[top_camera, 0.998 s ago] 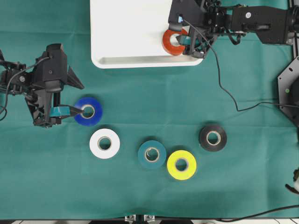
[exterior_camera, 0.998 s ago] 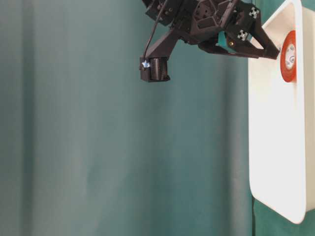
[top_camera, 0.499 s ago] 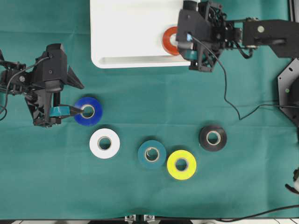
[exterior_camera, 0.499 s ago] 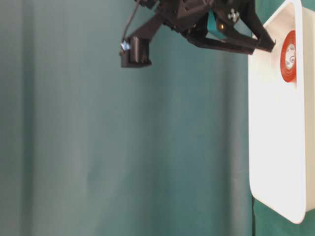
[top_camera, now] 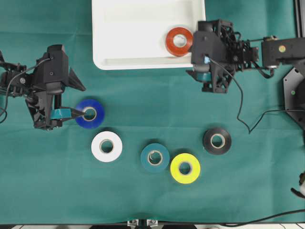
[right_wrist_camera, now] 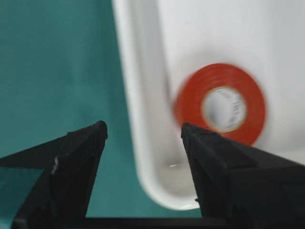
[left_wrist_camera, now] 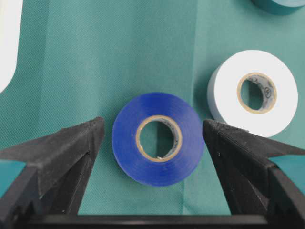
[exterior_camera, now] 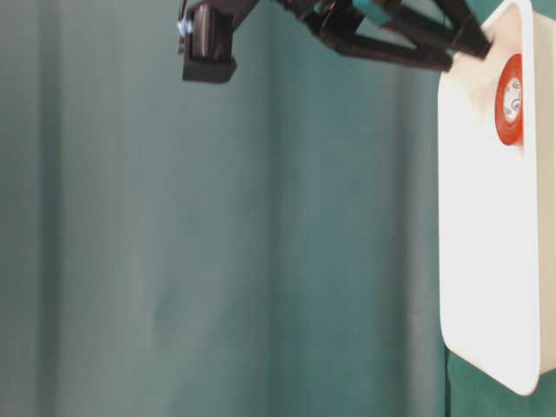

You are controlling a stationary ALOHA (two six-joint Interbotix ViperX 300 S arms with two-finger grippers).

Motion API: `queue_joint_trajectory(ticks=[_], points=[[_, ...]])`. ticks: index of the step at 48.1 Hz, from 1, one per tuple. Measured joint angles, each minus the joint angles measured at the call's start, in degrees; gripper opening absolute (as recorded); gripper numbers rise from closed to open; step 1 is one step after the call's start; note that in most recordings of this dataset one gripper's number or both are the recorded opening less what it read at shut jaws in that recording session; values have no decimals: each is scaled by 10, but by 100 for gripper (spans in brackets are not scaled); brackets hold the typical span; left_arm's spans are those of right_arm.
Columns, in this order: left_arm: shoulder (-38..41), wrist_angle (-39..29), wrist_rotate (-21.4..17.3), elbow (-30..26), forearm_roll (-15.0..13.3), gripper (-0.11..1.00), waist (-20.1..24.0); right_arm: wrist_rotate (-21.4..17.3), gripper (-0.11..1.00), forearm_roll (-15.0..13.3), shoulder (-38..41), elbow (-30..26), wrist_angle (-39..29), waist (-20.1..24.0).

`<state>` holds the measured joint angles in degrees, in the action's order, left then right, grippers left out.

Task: Put the tape alternately from left to right into the white case.
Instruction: 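Withdraw the right gripper from the tray to the right, then move the left gripper to the white tape roll and grasp it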

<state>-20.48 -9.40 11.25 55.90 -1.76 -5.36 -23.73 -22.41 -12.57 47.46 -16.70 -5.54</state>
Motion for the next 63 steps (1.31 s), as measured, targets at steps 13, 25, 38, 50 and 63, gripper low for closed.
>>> queue_joint_trajectory(ticks=[13, 25, 38, 50, 63], points=[[0, 0, -1, 0, 0, 61, 0, -29, 72, 0, -15, 22, 26, 46], [-1, -1, 0, 0, 0, 61, 0, -43, 72, -1, -17, 36, 50, 75], [-1, 0, 4, 0, 0, 61, 0, -44, 72, 0, -17, 39, 54, 78], [1, 2, 27, -2, 1, 61, -12, -43, 72, -1, -17, 38, 56, 77], [3, 6, 40, -11, 1, 61, -42, -44, 72, 0, -10, 39, 67, 77]])
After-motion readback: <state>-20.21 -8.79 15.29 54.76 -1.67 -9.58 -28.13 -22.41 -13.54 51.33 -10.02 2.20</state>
